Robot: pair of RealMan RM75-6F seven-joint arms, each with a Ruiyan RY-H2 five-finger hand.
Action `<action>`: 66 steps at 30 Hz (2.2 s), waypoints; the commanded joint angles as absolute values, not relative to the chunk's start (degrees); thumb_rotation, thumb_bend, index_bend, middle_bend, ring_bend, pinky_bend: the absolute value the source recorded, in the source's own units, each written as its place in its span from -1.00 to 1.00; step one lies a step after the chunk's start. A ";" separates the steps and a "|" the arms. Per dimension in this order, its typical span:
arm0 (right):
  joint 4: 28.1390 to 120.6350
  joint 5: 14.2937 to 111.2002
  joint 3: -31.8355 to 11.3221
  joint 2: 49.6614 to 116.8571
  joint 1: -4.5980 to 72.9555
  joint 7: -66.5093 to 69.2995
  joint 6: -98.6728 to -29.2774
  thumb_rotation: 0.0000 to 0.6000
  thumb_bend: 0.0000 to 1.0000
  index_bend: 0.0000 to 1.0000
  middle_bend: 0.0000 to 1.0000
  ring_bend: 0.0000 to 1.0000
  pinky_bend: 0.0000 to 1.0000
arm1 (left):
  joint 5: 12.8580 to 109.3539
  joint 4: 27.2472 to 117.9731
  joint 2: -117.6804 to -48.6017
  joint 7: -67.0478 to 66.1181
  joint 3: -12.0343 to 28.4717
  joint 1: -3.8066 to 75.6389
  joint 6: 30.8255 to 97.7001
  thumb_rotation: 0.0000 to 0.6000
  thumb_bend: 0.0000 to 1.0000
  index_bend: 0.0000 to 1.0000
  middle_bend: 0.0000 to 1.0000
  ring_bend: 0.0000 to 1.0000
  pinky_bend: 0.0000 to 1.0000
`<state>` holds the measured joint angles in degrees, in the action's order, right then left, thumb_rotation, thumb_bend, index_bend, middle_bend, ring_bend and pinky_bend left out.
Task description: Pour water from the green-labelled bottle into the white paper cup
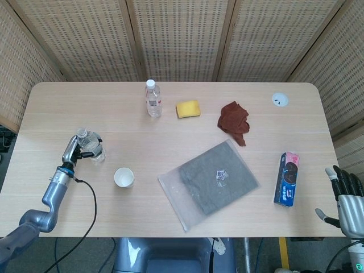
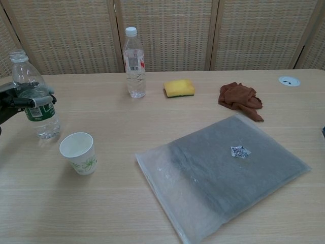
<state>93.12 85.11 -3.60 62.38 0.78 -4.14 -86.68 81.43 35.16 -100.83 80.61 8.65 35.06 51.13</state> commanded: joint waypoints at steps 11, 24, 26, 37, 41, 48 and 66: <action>93.64 86.19 -3.21 62.17 0.48 -4.03 -87.62 1.00 -1.00 -1.00 -1.00 -1.00 -1.00 | 87.91 50.41 -86.26 58.18 3.41 34.62 57.64 1.00 0.18 0.18 0.03 -0.32 -0.18; 93.91 86.82 -3.01 61.95 0.20 -3.73 -88.32 1.00 -1.00 -1.00 -1.00 -1.00 -1.00 | 88.87 60.17 -79.30 33.55 1.07 33.85 58.80 1.00 0.17 0.19 0.05 -0.29 -0.12; 93.92 86.88 -2.99 61.91 0.15 -3.65 -88.39 1.00 -1.00 -1.00 -1.00 -1.00 -1.00 | 88.67 61.33 -78.74 31.34 0.85 33.85 58.42 1.00 0.17 0.20 0.05 -0.29 -0.12; 94.08 87.33 -2.93 61.69 -0.14 -3.35 -89.10 1.00 -1.00 -1.00 -1.00 -1.00 -1.00 | 87.94 65.80 -77.15 18.62 -0.45 34.10 56.21 1.00 0.18 0.20 0.05 -0.29 -0.12; 94.12 87.52 -2.90 61.63 -0.28 -3.30 -89.42 1.00 -1.00 -1.00 -1.00 -1.00 -1.00 | 87.26 66.31 -77.73 15.74 -0.75 34.34 54.79 1.00 0.18 0.21 0.05 -0.29 -0.12; 94.17 87.83 -2.83 61.57 -0.60 -3.24 -90.04 1.00 -1.00 -1.00 -1.00 -1.00 -1.00 | 86.41 66.01 -78.24 12.67 -0.98 34.65 53.31 1.00 0.18 0.21 0.05 -0.29 -0.12; 94.05 86.91 -3.18 61.75 -0.61 -3.60 -89.71 1.00 -1.00 -1.00 -1.00 -1.00 -1.00 | 85.63 64.96 -79.09 2.76 -0.84 38.05 48.27 1.00 0.18 0.21 0.05 -0.29 -0.12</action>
<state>94.06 86.93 -3.16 61.75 -0.61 -3.61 -89.70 85.76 64.51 -78.80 5.07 -0.98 37.33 48.88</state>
